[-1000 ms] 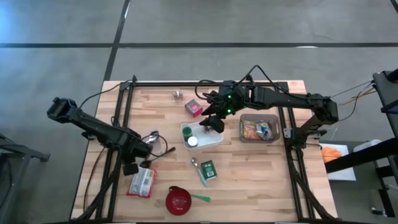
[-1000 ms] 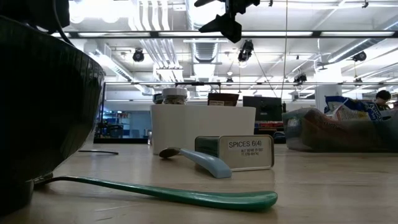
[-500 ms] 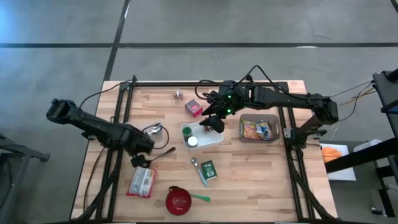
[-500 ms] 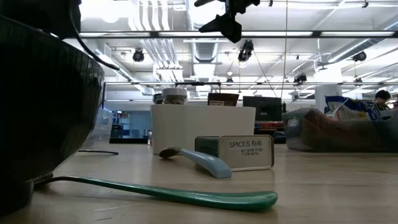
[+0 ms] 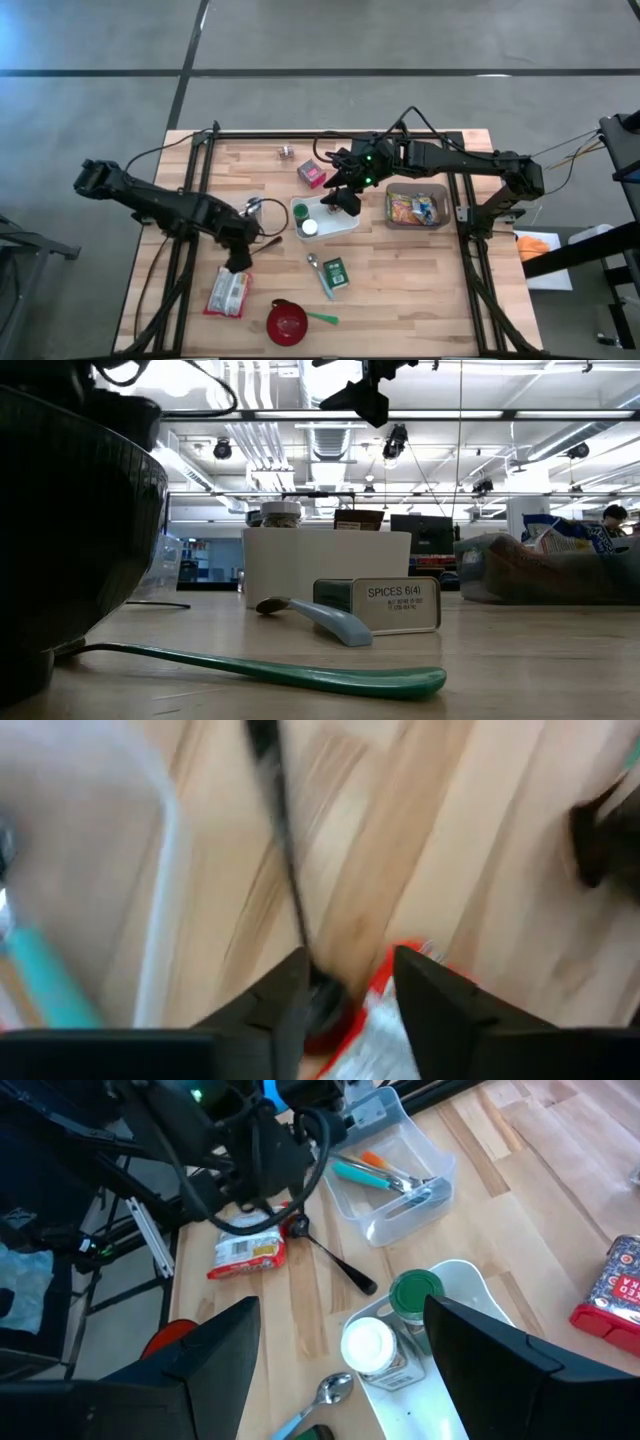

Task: Pick & Place Food Item
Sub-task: Put the black spoon into the transparent bin

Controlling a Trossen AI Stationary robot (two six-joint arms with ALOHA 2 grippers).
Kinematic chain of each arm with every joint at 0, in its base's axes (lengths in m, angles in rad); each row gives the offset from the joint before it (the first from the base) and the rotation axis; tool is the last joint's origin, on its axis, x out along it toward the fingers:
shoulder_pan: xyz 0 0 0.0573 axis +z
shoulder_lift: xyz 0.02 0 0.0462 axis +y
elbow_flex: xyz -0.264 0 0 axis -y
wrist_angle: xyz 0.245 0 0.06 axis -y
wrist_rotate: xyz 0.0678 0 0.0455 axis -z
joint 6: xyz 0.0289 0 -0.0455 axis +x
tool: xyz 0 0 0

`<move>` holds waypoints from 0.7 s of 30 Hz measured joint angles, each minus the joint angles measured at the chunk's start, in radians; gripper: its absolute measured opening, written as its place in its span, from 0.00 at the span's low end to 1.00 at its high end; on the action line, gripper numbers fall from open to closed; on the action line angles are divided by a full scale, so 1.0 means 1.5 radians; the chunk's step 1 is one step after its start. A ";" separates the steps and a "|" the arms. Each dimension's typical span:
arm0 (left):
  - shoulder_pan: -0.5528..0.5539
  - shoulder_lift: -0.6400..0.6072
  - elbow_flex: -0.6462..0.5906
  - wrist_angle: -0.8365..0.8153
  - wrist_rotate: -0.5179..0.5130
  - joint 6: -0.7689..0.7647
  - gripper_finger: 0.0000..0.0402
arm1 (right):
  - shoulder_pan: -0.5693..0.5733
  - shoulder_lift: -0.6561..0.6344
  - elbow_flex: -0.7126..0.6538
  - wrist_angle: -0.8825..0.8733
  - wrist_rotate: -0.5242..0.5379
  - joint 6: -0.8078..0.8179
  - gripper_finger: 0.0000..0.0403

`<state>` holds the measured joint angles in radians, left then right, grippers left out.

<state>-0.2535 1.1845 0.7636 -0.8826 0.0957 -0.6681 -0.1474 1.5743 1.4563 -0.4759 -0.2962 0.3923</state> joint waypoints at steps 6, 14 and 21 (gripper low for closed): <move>-0.029 0.067 0.007 0.041 -0.016 0.063 0.46 | 0.001 0.000 0.000 -0.001 0.000 -0.001 0.69; -0.034 0.162 0.011 0.046 -0.052 0.044 0.47 | 0.001 0.000 0.000 -0.018 0.000 -0.002 0.69; -0.034 0.224 0.011 0.077 -0.052 0.043 0.47 | 0.001 0.000 0.000 -0.021 0.000 -0.002 0.69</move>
<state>-0.3040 1.5202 0.7803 -0.7668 0.0177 -0.6029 -0.1463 1.5742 1.4564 -0.5067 -0.2962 0.3892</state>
